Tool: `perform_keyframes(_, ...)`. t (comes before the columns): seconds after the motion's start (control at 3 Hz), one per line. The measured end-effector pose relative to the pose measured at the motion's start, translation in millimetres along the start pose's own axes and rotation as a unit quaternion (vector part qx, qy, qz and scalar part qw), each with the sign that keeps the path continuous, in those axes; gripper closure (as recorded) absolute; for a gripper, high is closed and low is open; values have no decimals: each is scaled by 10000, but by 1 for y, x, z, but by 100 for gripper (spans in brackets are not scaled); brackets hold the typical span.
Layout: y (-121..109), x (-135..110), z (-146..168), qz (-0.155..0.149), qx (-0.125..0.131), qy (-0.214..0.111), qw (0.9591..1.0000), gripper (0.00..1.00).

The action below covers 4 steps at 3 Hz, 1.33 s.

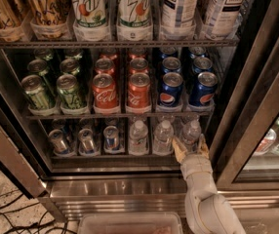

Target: Pick water bottle from bottom shelf of fridge

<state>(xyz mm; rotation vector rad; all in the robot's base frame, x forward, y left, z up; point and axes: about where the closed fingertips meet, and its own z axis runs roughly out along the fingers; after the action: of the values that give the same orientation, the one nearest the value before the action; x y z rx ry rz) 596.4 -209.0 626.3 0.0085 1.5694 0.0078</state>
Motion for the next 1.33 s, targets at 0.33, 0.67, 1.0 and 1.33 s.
perform_keyframes(0.33,0,-2,10,5,38,-12,10000,25)
perform_keyframes(0.67,0,0,17,21,65,16,10000,42)
perform_keyframes(1.0,0,0,17,22,66,17,10000,65)
perform_keyframes(1.33,0,0,17,22,66,17,10000,89)
